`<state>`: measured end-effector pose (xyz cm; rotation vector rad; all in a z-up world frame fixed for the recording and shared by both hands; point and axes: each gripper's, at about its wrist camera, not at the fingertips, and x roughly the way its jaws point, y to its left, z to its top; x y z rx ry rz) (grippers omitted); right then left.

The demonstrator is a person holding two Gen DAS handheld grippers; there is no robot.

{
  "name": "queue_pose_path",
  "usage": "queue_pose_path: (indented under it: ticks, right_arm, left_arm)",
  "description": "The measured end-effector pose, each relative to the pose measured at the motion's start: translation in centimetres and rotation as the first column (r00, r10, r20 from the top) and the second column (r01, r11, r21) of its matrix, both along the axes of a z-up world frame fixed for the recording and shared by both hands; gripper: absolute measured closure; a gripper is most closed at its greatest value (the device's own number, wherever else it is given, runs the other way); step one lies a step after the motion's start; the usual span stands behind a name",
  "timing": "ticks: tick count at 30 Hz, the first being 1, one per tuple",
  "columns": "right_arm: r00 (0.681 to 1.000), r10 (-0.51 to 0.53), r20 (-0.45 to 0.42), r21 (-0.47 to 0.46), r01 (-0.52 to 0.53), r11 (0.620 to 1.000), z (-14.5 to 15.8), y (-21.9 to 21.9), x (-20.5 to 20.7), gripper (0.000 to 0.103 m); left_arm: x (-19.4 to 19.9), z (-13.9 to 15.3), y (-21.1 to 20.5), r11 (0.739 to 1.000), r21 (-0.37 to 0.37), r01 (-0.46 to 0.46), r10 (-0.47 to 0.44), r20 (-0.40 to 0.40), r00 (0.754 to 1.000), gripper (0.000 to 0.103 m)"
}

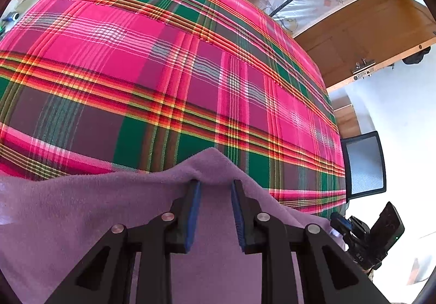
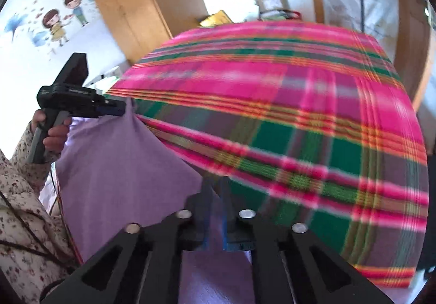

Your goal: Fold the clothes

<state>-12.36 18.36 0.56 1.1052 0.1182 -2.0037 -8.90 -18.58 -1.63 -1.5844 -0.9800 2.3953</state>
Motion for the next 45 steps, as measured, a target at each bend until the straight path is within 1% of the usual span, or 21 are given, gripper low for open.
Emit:
queue_pose_path:
  ticks: [1, 5, 9, 11, 12, 13, 14, 16, 17, 18, 21, 24, 27, 29, 31, 33, 35, 38, 39, 41, 45]
  right_arm:
    - [1.000, 0.018, -0.001, -0.005, -0.018, 1.000, 0.2, -0.5, -0.1, 0.072]
    - [0.995, 0.103, -0.006, 0.009, -0.103, 0.995, 0.2, -3.3, -0.5, 0.071]
    - [0.978, 0.206, 0.022, 0.048, -0.207, 0.977, -0.6, -7.1, -0.9, 0.071]
    - [0.967, 0.254, 0.031, 0.034, -0.255, 0.966, -0.9, -8.2, -0.7, 0.071]
    - [0.961, 0.275, 0.032, 0.033, -0.277, 0.960, -1.0, -8.8, -0.5, 0.081]
    - [0.957, 0.291, 0.016, 0.056, -0.292, 0.955, -1.1, -9.2, -0.3, 0.096]
    - [0.954, 0.301, -0.012, 0.074, -0.300, 0.951, -0.9, -9.3, 0.0, 0.096]
    - [0.963, 0.266, -0.036, 0.060, -0.264, 0.963, -0.5, -8.8, -0.4, 0.097]
    - [0.971, 0.239, -0.030, 0.046, -0.237, 0.970, -0.5, -8.5, -0.8, 0.097]
    - [0.974, 0.226, -0.021, 0.049, -0.225, 0.973, -0.7, -8.4, -1.0, 0.101]
    - [0.982, 0.189, 0.003, 0.061, -0.189, 0.980, -1.6, -8.3, -1.5, 0.101]
    - [0.983, 0.180, -0.027, 0.066, -0.178, 0.982, -1.5, -8.4, -1.3, 0.101]
    - [0.986, 0.168, -0.005, 0.059, -0.168, 0.984, -1.7, -8.2, -1.6, 0.101]
    - [0.988, 0.153, -0.011, 0.075, -0.152, 0.986, -1.5, -8.2, -1.5, 0.099]
    - [0.992, 0.124, -0.030, 0.086, -0.121, 0.989, -1.2, -8.1, -1.3, 0.090]
    - [0.994, 0.090, -0.053, 0.073, -0.086, 0.994, -0.4, -7.2, -1.1, 0.091]
    - [0.996, 0.027, -0.085, 0.060, -0.022, 0.998, 0.8, -5.6, -0.9, 0.091]
    - [0.986, -0.105, -0.129, 0.013, 0.107, 0.994, 2.8, -1.8, 0.0, 0.090]
    - [0.978, -0.157, -0.140, -0.008, 0.157, 0.988, 3.5, -0.4, 0.3, 0.089]
    - [0.947, -0.269, -0.173, -0.020, 0.270, 0.963, 4.5, 2.7, 1.4, 0.089]
    - [0.854, -0.487, -0.183, -0.029, 0.491, 0.871, 4.8, 9.4, 5.1, 0.089]
  left_arm:
    - [0.0, 0.0, 0.0, 1.000, 0.000, -0.001, 0.001, -0.001, 1.000, 0.079]
    - [0.1, 0.0, 0.0, 1.000, -0.003, -0.004, 0.004, -0.006, 1.000, 0.079]
    - [0.1, 0.0, -0.1, 1.000, -0.003, -0.003, 0.003, -0.006, 1.000, 0.079]
    - [0.1, -0.1, -0.1, 1.000, 0.001, -0.001, 0.001, -0.006, 1.000, 0.079]
    - [0.1, -0.1, -0.2, 1.000, 0.004, 0.000, 0.000, -0.006, 1.000, 0.079]
    - [0.1, -0.1, -0.2, 1.000, 0.009, 0.001, 0.000, -0.006, 1.000, 0.079]
    - [0.1, -0.2, -0.3, 1.000, 0.013, 0.002, -0.002, -0.007, 1.000, 0.079]
    - [0.2, -0.2, -0.5, 1.000, 0.023, 0.005, -0.005, -0.012, 1.000, 0.079]
    - [0.2, -0.2, -0.6, 1.000, 0.029, 0.004, -0.004, -0.013, 1.000, 0.079]
    - [0.2, -0.3, -0.7, 0.999, 0.034, 0.004, -0.003, -0.014, 1.000, 0.079]
    - [0.2, -0.3, -0.9, 0.999, 0.045, 0.003, -0.003, -0.016, 1.000, 0.079]
    - [0.3, -0.3, -0.8, 0.999, 0.047, 0.002, -0.001, -0.017, 1.000, 0.079]
    - [0.3, -0.3, -0.6, 0.999, 0.042, 0.003, -0.002, -0.018, 1.000, 0.079]
    - [0.4, -0.2, -0.6, 0.999, 0.038, 0.002, -0.001, -0.017, 1.000, 0.079]
    - [0.5, -0.2, -0.6, 0.999, 0.034, 0.000, 0.000, -0.014, 1.000, 0.079]
    - [0.9, 0.1, -0.7, 1.000, 0.021, 0.000, 0.000, -0.016, 1.000, 0.079]
    - [1.5, 0.5, -1.0, 1.000, 0.012, -0.003, 0.004, -0.026, 1.000, 0.079]
    - [2.7, 1.2, -1.5, 1.000, 0.020, -0.013, 0.014, -0.050, 0.999, 0.079]
    - [3.3, 1.4, -1.7, 1.000, 0.021, -0.017, 0.018, -0.059, 0.998, 0.079]
    - [4.3, 1.7, -2.0, 1.000, 0.023, -0.017, 0.018, -0.075, 0.997, 0.079]
    - [6.3, 2.2, -2.1, 1.000, 0.025, -0.006, 0.009, -0.088, 0.996, 0.079]
